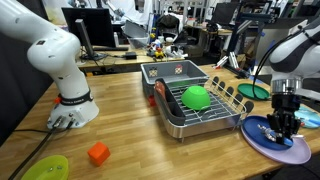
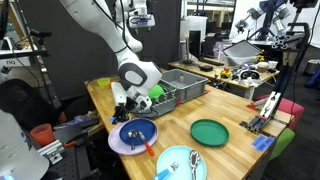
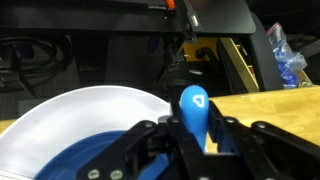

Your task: Put the small blue spoon on the dark blue plate

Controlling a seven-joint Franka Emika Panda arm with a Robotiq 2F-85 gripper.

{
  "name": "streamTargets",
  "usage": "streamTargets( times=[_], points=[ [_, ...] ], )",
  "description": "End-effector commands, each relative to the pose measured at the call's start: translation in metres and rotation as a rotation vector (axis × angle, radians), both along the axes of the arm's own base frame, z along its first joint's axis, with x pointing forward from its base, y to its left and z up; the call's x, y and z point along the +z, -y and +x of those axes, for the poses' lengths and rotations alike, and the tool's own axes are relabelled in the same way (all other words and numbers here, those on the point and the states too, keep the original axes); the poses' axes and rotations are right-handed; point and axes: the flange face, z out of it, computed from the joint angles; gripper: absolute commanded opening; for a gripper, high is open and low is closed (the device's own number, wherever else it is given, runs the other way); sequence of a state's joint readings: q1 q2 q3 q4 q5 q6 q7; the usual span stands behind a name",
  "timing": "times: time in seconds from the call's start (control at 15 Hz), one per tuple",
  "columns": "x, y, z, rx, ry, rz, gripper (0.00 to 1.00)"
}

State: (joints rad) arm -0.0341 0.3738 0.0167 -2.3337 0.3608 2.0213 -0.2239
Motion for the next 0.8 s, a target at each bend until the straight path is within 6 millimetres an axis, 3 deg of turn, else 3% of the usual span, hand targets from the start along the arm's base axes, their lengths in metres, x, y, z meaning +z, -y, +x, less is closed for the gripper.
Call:
streamTargets(
  times=[0.0,0.27,0.33,0.4,0.53,0.73],
  points=[
    [-0.021,-0.006,0.019,-0.006,-0.065,-0.014,0.07],
    [-0.039,-0.007,0.027,-0.056,-0.124,-0.034,0.07],
    [-0.041,-0.006,0.028,-0.070,-0.133,-0.037,0.14],
    [-0.043,-0.005,0.028,-0.080,-0.141,-0.037,0.53],
    [-0.042,-0.002,0.029,-0.100,-0.146,-0.036,0.58],
    [-0.036,0.009,0.028,-0.138,-0.131,-0.030,0.81]
  ],
)
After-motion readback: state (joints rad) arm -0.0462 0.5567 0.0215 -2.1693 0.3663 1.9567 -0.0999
